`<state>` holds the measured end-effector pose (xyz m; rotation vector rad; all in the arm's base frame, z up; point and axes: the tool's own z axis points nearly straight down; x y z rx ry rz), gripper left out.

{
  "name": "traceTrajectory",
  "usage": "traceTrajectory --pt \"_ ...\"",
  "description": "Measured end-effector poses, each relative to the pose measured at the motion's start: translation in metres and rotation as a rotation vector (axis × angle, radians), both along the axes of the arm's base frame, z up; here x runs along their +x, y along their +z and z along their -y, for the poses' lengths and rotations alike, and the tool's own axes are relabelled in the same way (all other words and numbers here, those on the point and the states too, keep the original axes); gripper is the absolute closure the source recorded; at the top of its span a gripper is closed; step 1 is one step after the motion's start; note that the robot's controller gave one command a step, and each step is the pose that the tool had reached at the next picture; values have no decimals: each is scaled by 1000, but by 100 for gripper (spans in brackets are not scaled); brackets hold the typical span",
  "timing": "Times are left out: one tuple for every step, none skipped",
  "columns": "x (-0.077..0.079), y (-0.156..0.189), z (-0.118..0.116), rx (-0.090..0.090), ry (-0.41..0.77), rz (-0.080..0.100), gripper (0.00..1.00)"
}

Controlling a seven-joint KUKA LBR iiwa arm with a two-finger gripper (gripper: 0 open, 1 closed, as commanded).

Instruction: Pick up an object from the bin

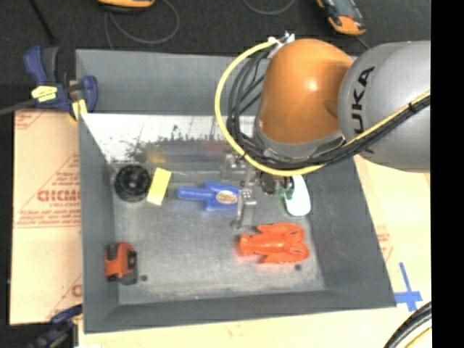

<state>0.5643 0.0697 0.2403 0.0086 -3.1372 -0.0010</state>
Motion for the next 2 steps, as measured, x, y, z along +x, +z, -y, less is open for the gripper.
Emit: traceTrajectory --pt "1 5 0 1 -2 8 0" --pt "32 -71 15 -1 40 14 0"
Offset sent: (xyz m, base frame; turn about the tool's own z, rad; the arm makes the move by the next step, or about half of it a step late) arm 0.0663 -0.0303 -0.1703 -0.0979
